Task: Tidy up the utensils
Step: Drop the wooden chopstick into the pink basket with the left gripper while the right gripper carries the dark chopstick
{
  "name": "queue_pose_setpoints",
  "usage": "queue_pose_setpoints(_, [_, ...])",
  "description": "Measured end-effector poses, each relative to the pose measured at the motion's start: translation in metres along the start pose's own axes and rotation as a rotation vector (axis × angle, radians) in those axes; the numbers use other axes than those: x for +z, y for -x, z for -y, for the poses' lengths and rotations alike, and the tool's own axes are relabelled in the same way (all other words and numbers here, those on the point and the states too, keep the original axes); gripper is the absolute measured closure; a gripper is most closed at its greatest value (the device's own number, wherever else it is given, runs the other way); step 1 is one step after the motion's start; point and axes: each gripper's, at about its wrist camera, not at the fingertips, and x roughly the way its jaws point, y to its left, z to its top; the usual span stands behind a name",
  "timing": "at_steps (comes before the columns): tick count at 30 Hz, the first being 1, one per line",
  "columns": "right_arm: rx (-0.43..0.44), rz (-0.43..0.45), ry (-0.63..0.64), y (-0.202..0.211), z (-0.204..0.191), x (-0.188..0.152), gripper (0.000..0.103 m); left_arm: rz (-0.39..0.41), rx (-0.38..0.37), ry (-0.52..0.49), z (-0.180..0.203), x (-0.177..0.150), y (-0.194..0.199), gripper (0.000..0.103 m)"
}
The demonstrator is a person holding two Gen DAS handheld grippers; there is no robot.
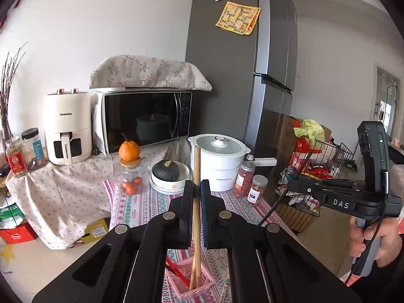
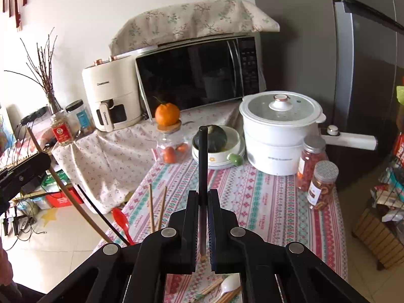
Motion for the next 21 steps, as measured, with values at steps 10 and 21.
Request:
queue_pose_setpoints(10, [0.153, -0.003, 0.002, 0.003, -0.031, 0.005, 0.098, -0.094, 0.081, -0.027, -0.013, -0.021, -0.043, 0.098])
queue_pose_setpoints(21, [0.199, -0.192, -0.01, -0.064, -0.044, -0.023, 0.098, -0.267, 0.05, 0.005, -0.02, -0.049, -0.09, 0.098])
